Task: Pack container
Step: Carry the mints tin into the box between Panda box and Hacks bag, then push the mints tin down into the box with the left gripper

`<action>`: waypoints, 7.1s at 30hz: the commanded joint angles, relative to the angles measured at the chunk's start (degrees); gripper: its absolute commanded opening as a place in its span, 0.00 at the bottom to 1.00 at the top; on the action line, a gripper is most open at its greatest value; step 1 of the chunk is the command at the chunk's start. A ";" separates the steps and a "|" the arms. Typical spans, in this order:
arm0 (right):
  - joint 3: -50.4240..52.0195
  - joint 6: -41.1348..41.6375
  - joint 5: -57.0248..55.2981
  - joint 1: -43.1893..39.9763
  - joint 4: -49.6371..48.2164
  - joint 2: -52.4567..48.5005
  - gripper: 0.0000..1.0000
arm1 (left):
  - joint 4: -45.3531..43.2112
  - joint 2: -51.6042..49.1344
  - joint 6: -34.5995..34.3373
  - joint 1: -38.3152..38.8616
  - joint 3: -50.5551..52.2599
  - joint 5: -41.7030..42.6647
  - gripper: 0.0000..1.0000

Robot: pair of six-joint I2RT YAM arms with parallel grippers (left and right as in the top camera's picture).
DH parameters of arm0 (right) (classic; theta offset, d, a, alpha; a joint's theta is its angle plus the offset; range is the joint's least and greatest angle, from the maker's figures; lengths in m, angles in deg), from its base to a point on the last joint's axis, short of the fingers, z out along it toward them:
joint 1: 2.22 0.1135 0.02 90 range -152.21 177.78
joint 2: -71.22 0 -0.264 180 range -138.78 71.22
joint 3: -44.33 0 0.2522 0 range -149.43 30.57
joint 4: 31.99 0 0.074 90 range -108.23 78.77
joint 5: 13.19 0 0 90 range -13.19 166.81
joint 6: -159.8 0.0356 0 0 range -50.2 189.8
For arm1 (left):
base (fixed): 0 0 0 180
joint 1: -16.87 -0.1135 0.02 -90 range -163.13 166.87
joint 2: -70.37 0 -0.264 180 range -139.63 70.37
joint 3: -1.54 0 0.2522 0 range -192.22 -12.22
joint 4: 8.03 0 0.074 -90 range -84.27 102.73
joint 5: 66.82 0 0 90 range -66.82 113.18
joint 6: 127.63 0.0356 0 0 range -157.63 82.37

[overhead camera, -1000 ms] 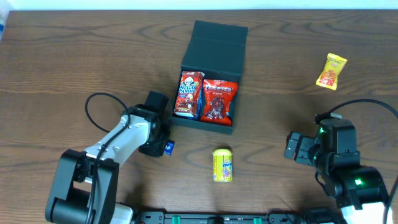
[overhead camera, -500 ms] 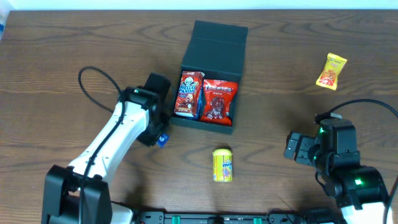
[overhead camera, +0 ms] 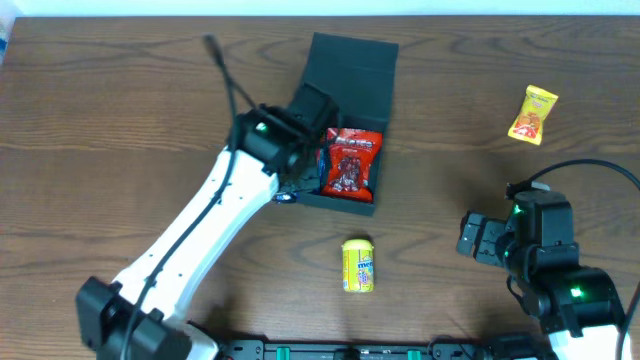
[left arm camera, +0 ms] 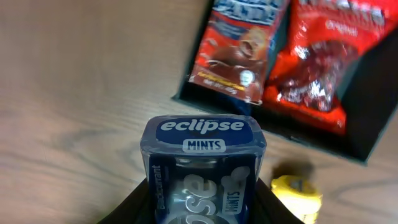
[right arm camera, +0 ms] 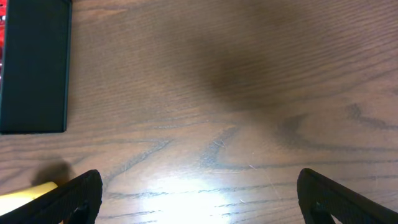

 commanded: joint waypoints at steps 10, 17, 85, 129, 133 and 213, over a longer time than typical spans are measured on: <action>-0.09 -0.66 -0.24 -0.42 0.07 0.15 0.99 | -3.69 -15.87 16.61 -0.33 -4.37 -2.38 0.06; -0.09 -0.66 -0.24 -0.42 0.07 0.15 0.99 | -9.20 -17.88 16.65 -1.51 -4.81 -2.99 0.06; -0.09 -0.66 -0.24 -0.42 0.07 0.15 0.99 | -7.48 -7.80 18.97 -1.84 -3.50 -3.15 0.79; -0.09 -0.66 -0.24 -0.42 0.07 0.15 0.99 | -23.08 -8.33 15.50 -4.48 11.45 -2.71 0.68; -0.09 -0.66 -0.24 -0.42 0.07 0.15 0.99 | -24.02 -8.33 15.47 -4.59 12.28 -2.71 0.68; -0.09 -0.66 -0.24 -0.42 0.07 0.15 0.99 | -22.29 -29.55 14.69 -0.42 -15.34 -4.24 0.22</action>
